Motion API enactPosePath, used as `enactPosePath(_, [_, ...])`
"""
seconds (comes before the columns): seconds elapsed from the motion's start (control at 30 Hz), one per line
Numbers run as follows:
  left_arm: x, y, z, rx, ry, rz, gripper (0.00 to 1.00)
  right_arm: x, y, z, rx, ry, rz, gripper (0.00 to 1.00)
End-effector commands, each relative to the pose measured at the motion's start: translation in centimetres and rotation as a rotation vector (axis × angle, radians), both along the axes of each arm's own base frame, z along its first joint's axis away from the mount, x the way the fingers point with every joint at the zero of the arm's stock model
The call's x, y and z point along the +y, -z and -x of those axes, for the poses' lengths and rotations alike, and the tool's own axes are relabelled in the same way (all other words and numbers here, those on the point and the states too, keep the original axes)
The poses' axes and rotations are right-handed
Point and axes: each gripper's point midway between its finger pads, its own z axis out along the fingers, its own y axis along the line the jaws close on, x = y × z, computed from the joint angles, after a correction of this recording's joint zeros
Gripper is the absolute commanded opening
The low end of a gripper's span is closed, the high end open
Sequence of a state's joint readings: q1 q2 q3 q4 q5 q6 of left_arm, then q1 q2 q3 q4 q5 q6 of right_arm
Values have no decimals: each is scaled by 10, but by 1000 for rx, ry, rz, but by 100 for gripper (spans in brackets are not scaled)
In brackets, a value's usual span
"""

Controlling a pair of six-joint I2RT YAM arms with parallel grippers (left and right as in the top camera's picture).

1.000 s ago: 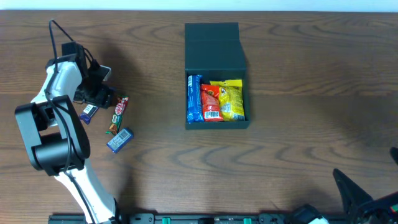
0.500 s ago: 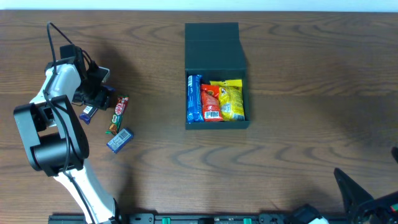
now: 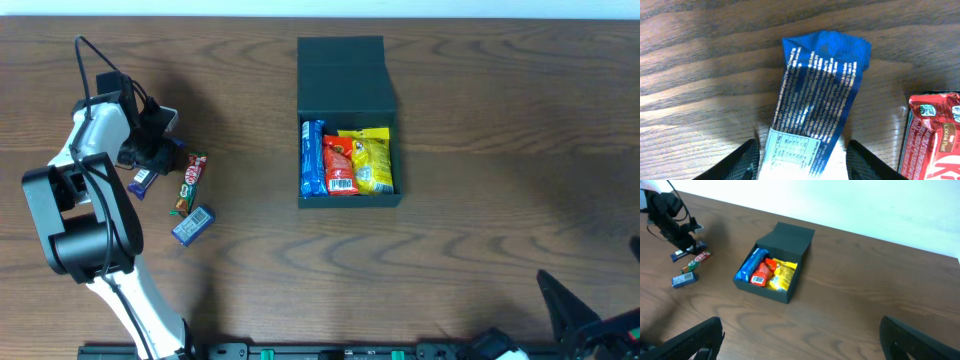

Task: Pack container
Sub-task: 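Grasp the dark blue bar with the left gripper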

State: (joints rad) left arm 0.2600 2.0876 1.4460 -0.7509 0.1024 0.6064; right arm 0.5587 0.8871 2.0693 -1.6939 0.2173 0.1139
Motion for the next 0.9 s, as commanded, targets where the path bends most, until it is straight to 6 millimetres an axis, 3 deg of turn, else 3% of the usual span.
enactPosePath(0.0, [-1,8,3,19,6,14,56,-3,-3,2,-13,9,-8,99])
enactPosePath(0.2, [1,8,2,16,5,0,51,-3,-3,2,-13,9,-8,99])
enactPosePath(0.67, [8,8,0,9,1,-40,29,-3,-3,2,-11,12,-13,99])
enactPosePath(0.87, [10,1,-8,-12,-138,-49,16,-3,-3,2,-12,12,-13,99])
